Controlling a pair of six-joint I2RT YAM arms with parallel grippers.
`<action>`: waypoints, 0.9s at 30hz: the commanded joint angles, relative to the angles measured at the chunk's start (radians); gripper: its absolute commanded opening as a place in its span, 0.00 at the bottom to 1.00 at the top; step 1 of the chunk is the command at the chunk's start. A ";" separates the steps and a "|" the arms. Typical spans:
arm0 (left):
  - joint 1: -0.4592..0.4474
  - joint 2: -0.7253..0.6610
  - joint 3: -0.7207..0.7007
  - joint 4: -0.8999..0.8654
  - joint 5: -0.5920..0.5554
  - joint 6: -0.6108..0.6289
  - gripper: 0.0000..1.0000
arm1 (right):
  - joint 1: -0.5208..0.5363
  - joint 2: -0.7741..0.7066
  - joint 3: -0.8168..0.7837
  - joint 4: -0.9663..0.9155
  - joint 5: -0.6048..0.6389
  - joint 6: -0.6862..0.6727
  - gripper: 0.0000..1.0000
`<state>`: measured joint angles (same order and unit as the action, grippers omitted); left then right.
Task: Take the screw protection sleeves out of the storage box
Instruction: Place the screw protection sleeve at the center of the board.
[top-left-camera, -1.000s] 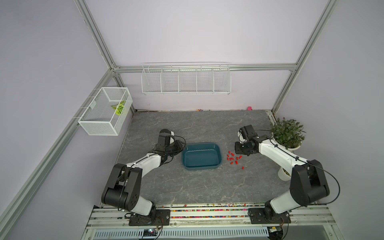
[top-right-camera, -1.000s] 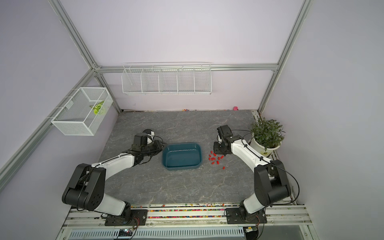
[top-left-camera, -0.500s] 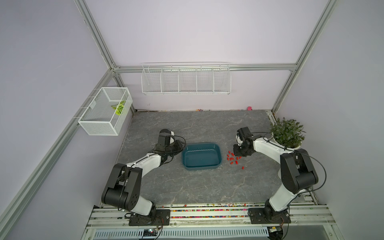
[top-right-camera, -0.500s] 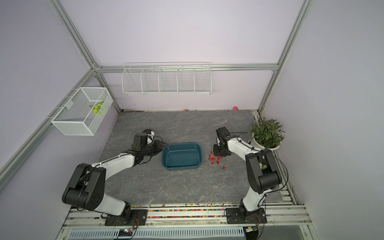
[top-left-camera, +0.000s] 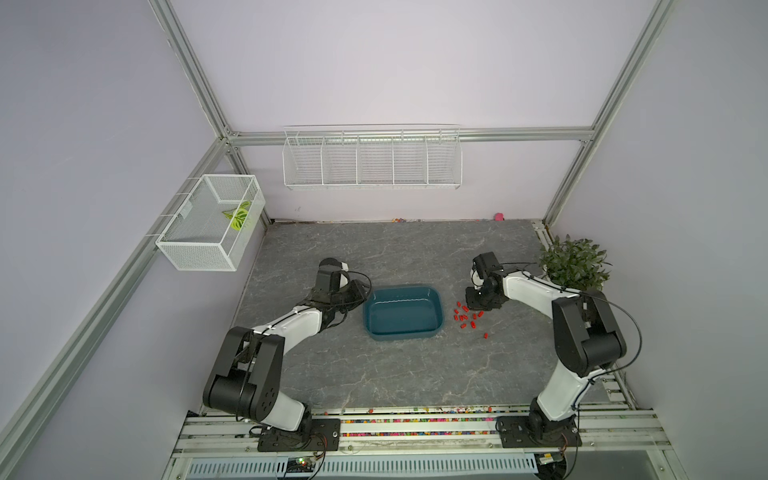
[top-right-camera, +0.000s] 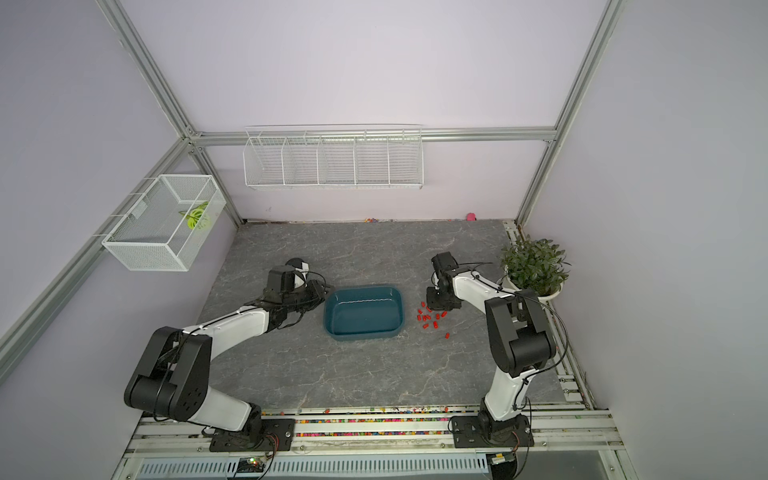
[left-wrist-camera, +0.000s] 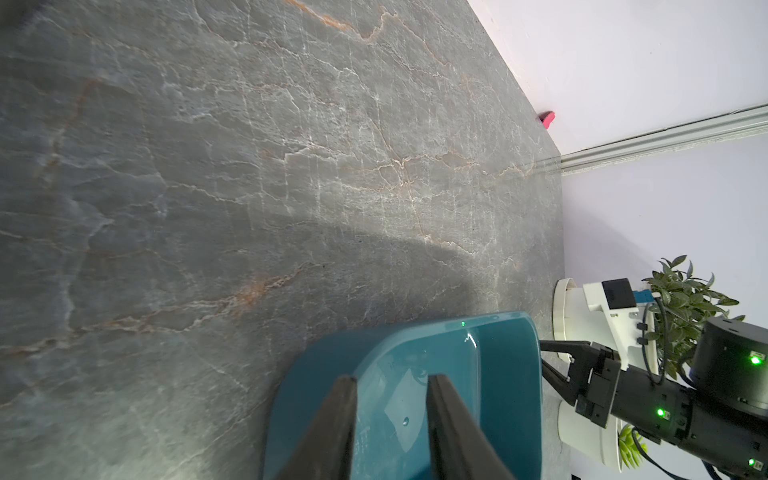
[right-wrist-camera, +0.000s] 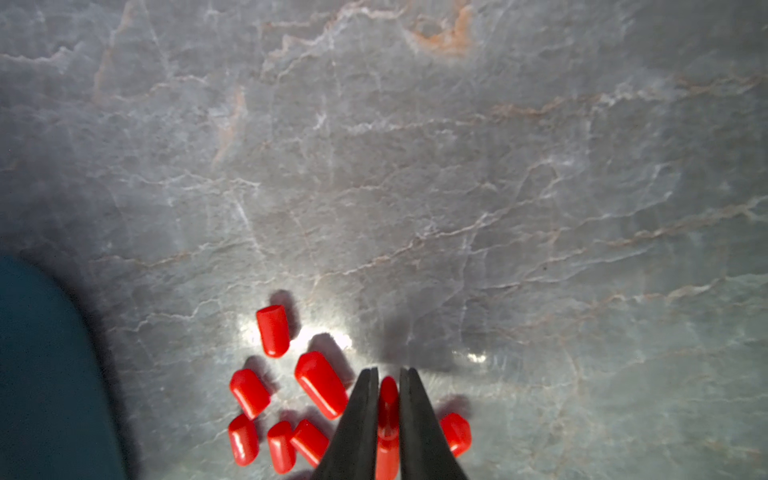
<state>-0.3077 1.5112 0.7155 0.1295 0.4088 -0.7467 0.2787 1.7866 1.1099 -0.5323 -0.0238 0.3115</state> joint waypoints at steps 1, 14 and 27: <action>0.004 0.016 0.020 -0.018 -0.003 0.010 0.36 | -0.010 0.023 0.024 0.002 -0.002 -0.020 0.16; 0.003 0.018 0.022 -0.018 -0.002 0.010 0.36 | -0.016 0.053 0.044 -0.005 -0.011 -0.030 0.18; 0.003 0.022 0.025 -0.020 -0.002 0.010 0.36 | -0.016 0.023 0.039 -0.010 -0.008 -0.029 0.24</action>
<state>-0.3077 1.5124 0.7162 0.1295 0.4088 -0.7467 0.2676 1.8278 1.1366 -0.5308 -0.0273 0.2901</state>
